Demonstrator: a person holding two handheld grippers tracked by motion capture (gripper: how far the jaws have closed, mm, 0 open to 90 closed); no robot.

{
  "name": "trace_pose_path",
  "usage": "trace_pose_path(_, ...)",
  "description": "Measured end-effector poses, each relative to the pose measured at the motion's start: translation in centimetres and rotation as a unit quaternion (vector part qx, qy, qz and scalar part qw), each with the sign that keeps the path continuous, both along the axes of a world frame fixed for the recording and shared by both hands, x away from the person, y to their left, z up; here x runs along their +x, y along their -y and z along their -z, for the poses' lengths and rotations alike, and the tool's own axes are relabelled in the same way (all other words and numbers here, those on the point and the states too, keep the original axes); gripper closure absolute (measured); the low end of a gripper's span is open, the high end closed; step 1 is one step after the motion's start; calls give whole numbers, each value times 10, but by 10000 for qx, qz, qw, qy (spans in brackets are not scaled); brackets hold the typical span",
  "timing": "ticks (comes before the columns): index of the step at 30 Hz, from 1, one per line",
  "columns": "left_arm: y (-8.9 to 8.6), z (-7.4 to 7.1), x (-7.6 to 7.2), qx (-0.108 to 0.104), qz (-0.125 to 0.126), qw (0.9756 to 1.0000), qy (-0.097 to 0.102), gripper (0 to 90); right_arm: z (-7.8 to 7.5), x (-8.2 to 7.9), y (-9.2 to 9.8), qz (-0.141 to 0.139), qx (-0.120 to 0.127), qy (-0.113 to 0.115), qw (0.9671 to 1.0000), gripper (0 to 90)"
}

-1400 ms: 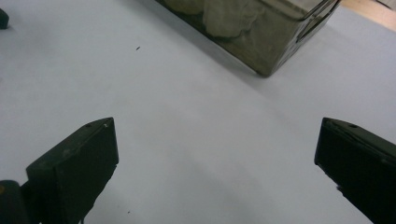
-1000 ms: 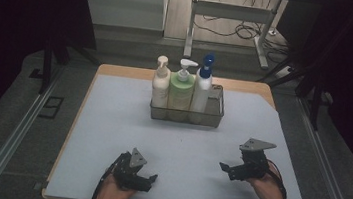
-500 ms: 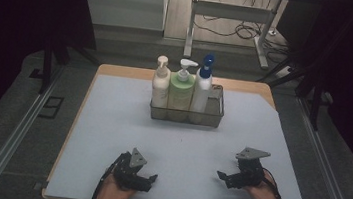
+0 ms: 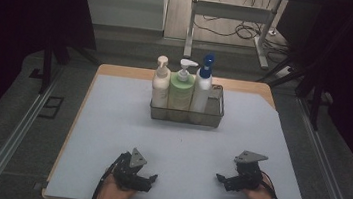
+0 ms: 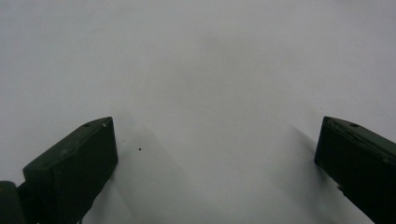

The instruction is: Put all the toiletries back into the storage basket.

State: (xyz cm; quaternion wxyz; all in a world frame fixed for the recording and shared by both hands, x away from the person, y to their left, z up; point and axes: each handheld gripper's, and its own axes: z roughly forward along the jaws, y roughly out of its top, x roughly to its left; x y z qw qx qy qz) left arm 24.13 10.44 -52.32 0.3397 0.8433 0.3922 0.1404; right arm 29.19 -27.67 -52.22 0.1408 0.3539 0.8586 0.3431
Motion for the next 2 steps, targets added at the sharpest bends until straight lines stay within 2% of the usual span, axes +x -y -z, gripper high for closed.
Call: trace_pose_path(2, 0, 0, 0, -3, 0, 10000, -4, 106, 0, 0, 0, -1, 1, 7, 10000, 0)
